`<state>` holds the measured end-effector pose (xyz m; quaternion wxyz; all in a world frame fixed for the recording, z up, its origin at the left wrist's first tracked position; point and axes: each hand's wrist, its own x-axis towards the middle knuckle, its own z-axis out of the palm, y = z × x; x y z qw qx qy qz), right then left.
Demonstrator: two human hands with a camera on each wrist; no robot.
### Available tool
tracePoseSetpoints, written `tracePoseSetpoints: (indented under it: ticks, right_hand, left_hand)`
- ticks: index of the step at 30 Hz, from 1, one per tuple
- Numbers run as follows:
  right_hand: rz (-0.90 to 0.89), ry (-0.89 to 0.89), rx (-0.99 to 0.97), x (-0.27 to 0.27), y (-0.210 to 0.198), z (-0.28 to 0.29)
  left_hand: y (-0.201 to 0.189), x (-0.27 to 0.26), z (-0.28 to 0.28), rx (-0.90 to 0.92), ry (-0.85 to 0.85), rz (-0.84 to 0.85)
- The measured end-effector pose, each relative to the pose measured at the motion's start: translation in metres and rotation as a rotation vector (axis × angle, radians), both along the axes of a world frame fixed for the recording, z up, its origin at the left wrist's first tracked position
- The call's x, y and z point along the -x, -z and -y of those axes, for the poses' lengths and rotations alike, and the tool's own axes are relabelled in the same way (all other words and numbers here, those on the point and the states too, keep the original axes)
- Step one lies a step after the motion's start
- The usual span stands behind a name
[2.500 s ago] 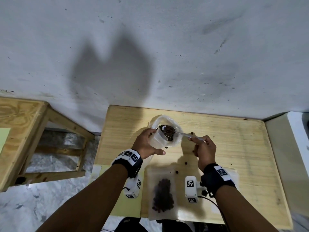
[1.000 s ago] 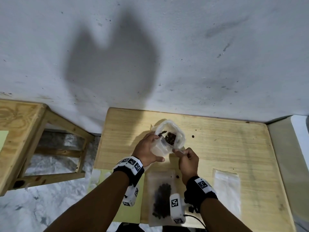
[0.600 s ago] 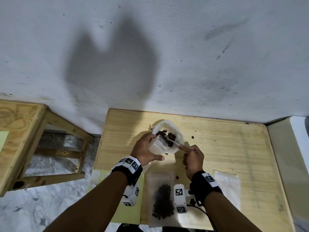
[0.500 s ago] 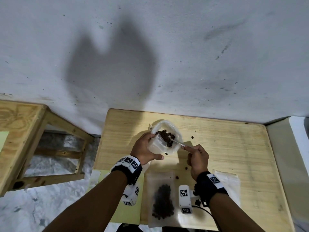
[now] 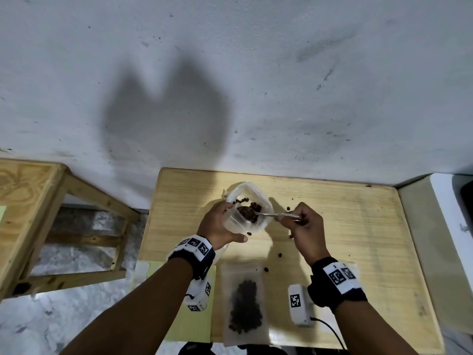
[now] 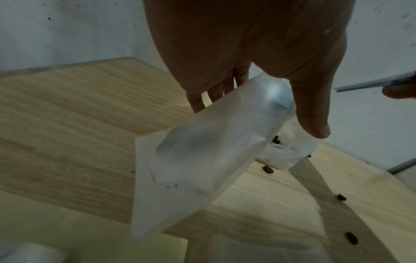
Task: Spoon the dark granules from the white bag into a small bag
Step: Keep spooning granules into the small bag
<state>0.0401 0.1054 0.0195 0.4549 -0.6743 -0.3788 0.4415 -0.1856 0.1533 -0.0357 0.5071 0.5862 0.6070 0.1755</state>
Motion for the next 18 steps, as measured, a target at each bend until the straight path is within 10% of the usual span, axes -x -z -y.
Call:
tracePoseSetpoints:
  ticks: [18]
  right_hand:
    - [0.307,0.178,0.022,0.033,0.039,0.002]
  left_hand:
    - [-0.002,0.006,0.003,0.010,0.010,-0.012]
